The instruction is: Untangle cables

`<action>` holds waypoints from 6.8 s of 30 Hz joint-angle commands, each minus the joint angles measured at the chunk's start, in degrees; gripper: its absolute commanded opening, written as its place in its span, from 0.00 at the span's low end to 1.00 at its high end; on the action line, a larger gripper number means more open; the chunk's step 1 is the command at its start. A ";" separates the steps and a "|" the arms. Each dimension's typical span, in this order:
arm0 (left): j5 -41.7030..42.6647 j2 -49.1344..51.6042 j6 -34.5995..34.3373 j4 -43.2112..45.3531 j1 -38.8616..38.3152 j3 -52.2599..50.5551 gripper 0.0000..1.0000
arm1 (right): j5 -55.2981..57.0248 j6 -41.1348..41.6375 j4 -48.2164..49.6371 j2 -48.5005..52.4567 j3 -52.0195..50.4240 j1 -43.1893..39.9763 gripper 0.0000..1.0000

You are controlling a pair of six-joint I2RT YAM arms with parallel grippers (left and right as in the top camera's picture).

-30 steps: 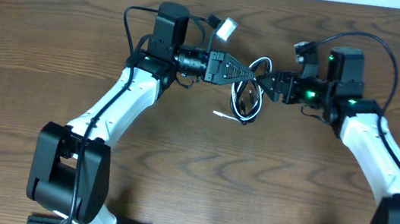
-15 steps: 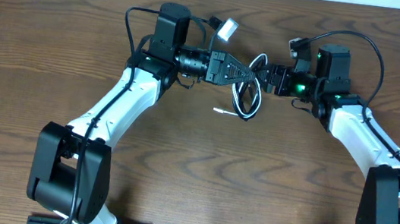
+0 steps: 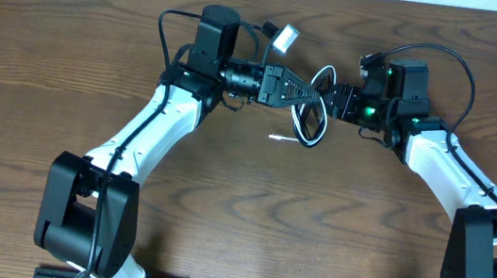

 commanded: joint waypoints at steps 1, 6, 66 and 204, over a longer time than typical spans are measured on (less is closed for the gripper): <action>1.18 -0.44 -0.50 0.33 -0.20 0.52 0.07 | 4.02 1.79 -1.86 0.50 0.20 0.24 0.46; 0.72 -0.44 -0.50 0.33 -0.87 0.52 0.07 | 10.82 4.74 -7.08 0.50 0.20 0.24 0.45; -62.29 13.00 14.23 -23.76 -11.15 0.50 0.27 | 24.33 -2.01 -33.94 0.50 0.04 -6.58 0.54; -5.86 -1.73 -19.17 -0.52 15.34 1.01 0.08 | 17.53 2.89 -25.97 -1.33 -6.40 -2.99 0.14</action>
